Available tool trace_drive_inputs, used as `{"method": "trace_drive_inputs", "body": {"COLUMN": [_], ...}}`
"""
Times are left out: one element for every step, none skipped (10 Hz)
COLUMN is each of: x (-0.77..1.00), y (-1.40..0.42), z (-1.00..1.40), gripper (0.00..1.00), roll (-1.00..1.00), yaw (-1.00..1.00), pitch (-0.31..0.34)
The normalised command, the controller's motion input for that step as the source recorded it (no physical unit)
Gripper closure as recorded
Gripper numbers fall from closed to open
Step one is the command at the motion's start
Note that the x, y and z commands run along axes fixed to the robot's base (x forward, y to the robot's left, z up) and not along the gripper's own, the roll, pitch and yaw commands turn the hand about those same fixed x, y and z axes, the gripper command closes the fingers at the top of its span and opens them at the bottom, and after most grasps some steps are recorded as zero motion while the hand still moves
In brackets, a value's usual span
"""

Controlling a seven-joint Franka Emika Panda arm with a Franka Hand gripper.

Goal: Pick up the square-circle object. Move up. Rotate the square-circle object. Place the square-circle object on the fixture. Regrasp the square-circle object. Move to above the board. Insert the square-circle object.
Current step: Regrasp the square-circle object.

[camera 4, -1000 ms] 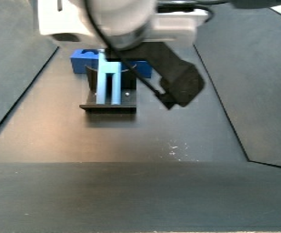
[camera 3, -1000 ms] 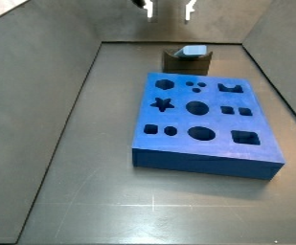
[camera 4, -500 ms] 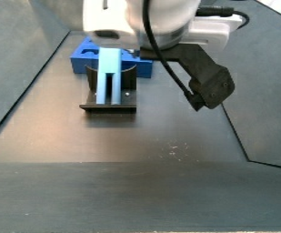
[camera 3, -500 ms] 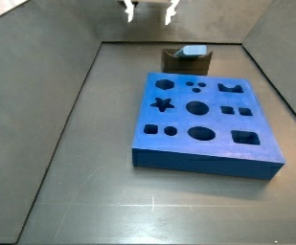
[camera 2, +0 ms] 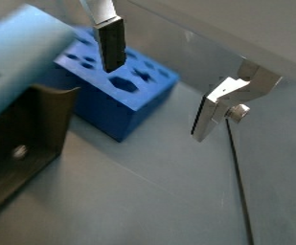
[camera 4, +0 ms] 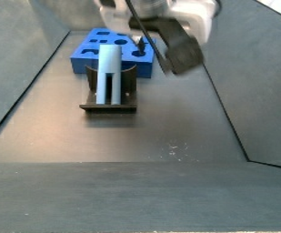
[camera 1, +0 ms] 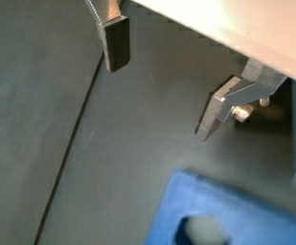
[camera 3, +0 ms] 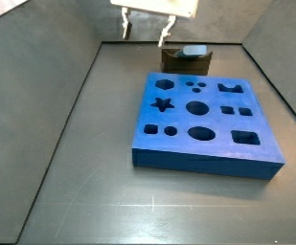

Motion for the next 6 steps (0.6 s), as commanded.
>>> {"method": "trace_drive_inputs", "body": {"x": [-0.06, -0.05, -0.03, -0.02, -0.03, -0.04], "y": [-0.42, -0.28, -0.03, 0.00, 0.00, -0.01], "z": [-0.04, -0.03, -0.01, -0.01, 0.00, -0.01], "gripper": [0.00, 0.00, 0.00, 0.00, 0.00, 0.00], "roll": [1.00, 1.00, 1.00, 1.00, 1.00, 1.00], "yaw": [-0.92, -0.92, -0.93, -0.93, -0.94, -0.94], "pitch": [-0.182, -0.194, -0.221, -0.230, -0.244, -0.253]}}
